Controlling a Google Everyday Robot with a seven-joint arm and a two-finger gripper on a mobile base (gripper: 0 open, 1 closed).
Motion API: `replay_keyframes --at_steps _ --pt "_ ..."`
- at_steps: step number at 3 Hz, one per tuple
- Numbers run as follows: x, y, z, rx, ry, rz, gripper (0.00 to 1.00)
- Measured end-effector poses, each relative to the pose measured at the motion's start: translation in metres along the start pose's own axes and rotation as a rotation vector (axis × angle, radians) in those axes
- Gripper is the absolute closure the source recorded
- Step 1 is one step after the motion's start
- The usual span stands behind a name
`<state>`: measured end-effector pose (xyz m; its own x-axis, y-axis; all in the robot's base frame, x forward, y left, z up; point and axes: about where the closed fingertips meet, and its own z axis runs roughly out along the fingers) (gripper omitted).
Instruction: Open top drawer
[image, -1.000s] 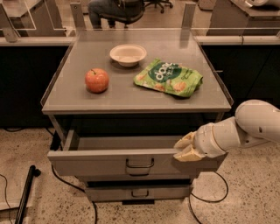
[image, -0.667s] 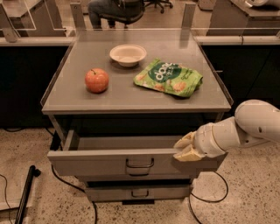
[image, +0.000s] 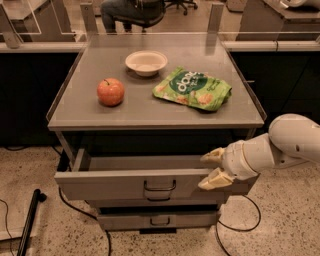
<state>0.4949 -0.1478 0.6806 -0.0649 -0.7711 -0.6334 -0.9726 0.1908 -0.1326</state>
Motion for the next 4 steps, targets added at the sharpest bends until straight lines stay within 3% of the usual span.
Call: replay_keyframes --at_steps 1,3,4 --pt "0.000 0.000 0.000 0.000 0.000 0.000 0.54" --pt "0.015 0.038 -0.013 0.015 0.015 0.027 0.99" --pt "0.014 0.039 -0.016 0.015 0.015 0.027 1.00"
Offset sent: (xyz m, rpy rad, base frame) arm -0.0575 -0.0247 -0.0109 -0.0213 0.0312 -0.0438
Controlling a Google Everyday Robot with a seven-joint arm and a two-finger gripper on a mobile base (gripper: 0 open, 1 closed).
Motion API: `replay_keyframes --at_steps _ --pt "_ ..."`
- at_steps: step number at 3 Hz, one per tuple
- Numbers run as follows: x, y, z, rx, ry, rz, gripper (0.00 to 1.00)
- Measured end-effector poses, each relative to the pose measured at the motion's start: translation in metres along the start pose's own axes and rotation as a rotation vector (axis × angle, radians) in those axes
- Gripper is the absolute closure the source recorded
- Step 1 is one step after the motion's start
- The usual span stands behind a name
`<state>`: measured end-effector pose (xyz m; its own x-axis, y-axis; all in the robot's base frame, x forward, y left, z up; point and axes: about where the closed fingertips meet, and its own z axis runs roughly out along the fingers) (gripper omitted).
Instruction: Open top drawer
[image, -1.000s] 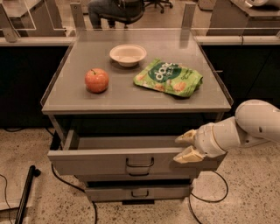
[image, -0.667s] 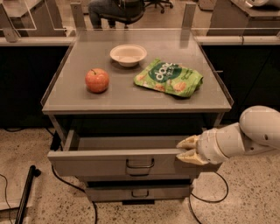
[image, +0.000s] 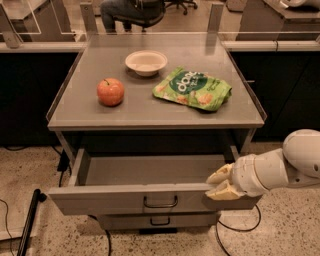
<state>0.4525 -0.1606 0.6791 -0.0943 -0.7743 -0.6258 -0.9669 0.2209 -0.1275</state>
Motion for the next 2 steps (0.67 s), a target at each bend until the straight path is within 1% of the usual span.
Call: replay_keyframes --at_steps 1,2 --pt "0.0059 0.0208 -0.0073 0.010 0.003 0.020 1.00" --pt "0.0058 0.0207 -0.0072 0.010 0.003 0.020 0.83"
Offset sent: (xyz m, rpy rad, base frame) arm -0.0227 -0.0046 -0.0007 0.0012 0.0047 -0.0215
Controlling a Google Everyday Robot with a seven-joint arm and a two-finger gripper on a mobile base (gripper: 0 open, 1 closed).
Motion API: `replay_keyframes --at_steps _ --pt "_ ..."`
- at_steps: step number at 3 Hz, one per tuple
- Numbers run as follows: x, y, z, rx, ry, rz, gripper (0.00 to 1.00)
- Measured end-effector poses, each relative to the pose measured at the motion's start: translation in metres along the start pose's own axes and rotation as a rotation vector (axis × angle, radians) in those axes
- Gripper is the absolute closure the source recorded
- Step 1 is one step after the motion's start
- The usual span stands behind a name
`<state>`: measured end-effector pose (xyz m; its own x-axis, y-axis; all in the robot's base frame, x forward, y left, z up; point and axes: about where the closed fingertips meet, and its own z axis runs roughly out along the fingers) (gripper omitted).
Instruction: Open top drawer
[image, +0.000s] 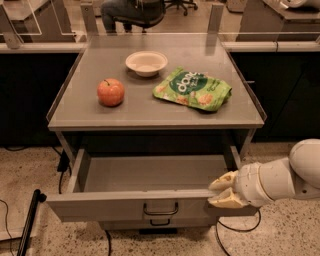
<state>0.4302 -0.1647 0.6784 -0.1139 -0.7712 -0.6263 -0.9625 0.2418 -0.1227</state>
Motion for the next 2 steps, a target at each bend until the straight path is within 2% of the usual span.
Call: replay_keyframes --at_steps 2 --pt "0.0000 0.0000 0.0000 0.000 0.000 0.000 0.36"
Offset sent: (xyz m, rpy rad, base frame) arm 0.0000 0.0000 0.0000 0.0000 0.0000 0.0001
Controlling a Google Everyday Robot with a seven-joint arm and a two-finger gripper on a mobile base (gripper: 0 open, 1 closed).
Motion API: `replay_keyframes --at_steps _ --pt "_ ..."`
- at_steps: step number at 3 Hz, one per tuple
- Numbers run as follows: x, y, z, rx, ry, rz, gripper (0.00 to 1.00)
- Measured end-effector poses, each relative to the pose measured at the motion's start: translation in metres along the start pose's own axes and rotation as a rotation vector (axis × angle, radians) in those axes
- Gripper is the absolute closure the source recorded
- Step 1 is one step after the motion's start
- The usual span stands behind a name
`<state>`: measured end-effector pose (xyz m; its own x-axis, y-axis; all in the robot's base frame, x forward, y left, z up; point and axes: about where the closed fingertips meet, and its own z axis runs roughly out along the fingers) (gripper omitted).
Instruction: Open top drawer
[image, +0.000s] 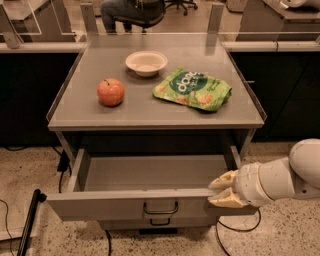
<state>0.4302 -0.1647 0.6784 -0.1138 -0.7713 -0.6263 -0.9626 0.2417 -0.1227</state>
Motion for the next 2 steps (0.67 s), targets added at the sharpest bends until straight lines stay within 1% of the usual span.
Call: replay_keyframes --at_steps 1,2 --pt "0.0000 0.0000 0.0000 0.000 0.000 0.000 0.37" --pt "0.0000 0.0000 0.0000 0.000 0.000 0.000 0.61"
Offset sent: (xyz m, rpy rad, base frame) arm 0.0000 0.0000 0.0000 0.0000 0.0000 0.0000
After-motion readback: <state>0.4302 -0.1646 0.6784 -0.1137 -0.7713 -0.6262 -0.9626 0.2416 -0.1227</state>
